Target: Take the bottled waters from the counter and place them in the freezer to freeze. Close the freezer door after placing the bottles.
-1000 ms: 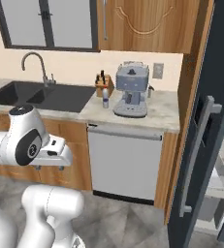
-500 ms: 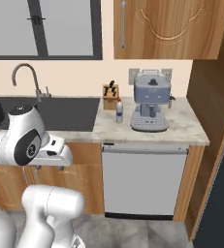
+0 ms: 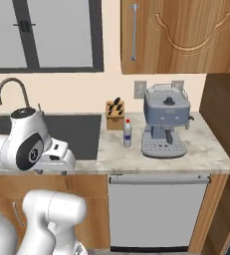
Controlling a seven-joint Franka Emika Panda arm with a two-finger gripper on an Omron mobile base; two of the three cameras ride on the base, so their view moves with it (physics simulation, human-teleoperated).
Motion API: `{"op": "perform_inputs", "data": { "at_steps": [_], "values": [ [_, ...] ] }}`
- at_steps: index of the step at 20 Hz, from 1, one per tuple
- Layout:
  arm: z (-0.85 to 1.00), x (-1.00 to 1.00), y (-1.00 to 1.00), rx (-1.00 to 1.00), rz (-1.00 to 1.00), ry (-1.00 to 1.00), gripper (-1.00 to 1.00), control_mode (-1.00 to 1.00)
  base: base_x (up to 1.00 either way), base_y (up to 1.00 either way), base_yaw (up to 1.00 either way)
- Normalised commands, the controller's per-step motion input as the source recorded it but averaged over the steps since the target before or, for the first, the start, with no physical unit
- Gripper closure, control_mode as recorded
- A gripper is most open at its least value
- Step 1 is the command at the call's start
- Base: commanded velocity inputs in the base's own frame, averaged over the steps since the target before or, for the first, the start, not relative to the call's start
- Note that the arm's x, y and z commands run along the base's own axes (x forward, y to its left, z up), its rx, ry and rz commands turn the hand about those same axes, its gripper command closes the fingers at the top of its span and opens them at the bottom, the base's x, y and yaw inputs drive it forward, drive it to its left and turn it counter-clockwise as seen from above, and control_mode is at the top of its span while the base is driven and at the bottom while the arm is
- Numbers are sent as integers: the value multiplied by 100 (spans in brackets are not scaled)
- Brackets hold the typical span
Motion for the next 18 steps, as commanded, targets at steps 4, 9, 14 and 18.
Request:
{"op": "perform_inputs", "data": {
  "at_steps": [4, 9, 14, 18],
  "values": [
    [0, 0, 0, 0, 0, 0, -100, 100, 58, 51, -3],
    [0, 0, 0, 0, 0, 0, -100, 100, 54, 37, -1],
    [0, 0, 0, 0, 0, 0, -100, 100, 37, 3, 0],
    [0, 0, 0, 0, 0, 0, -100, 100, 2, 0, 0]
  ]
}}
